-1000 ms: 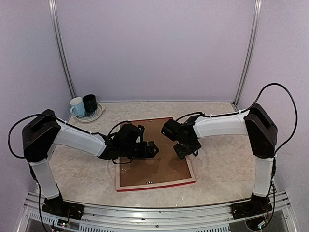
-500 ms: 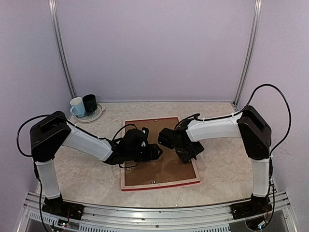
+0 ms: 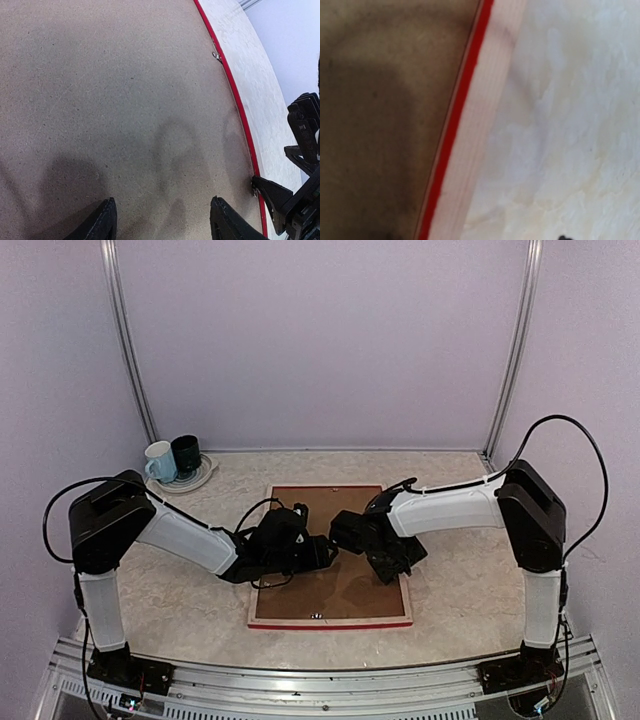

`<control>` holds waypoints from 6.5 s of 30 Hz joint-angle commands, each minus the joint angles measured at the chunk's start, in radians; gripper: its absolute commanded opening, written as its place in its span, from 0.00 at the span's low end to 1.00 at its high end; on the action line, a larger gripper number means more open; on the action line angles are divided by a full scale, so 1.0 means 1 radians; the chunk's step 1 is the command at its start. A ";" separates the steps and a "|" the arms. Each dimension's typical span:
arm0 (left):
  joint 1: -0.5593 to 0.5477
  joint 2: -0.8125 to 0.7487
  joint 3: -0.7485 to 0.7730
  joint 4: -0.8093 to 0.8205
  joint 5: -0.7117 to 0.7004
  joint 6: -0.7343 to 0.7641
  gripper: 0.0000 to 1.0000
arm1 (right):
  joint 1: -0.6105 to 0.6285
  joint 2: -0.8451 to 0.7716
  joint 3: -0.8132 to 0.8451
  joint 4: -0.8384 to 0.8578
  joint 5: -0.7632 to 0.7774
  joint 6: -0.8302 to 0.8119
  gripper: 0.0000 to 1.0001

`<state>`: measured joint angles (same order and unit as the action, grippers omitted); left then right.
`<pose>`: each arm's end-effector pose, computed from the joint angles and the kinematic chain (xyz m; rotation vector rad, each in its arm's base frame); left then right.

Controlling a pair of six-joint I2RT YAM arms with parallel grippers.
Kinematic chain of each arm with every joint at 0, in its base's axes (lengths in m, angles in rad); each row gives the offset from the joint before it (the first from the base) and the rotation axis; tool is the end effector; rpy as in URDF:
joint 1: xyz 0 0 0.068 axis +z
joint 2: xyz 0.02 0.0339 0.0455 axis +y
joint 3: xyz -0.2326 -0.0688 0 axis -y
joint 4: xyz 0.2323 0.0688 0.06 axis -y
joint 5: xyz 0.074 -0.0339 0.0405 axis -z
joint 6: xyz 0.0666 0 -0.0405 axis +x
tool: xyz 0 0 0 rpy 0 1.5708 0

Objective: Put the photo into the frame
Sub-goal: Press the fastener onto the backboard.

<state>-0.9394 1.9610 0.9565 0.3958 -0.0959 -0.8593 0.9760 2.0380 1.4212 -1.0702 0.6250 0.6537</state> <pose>0.2406 -0.3182 0.0845 0.0349 2.3269 -0.8812 0.2195 0.2549 0.1086 -0.4791 2.6337 -0.7065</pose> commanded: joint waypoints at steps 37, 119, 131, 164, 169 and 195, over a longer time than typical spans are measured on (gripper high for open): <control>-0.068 -0.043 0.056 -0.244 -0.025 0.119 0.72 | -0.188 -0.277 -0.347 0.456 -0.455 -0.146 0.54; 0.047 -0.447 -0.194 -0.650 -0.105 -0.028 0.93 | -0.255 -0.612 -0.753 0.988 -0.459 -0.312 0.96; 0.035 -0.351 -0.171 -0.691 -0.096 -0.057 0.80 | -0.256 -0.703 -0.854 1.067 -0.354 -0.284 0.95; -0.012 -0.267 -0.124 -0.841 -0.114 -0.033 0.59 | -0.255 -0.682 -0.849 1.067 -0.345 -0.281 0.91; -0.012 -0.267 -0.138 -0.848 -0.116 -0.031 0.51 | -0.256 -0.686 -0.851 1.067 -0.345 -0.282 0.91; -0.006 -0.298 -0.135 -0.894 -0.143 0.015 0.14 | -0.256 -0.685 -0.852 1.067 -0.352 -0.283 0.91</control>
<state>-0.9440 1.6390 0.8413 -0.3729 -0.2424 -0.8940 0.7288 1.3594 0.5793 -0.0166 0.2672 0.3637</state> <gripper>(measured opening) 0.257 0.908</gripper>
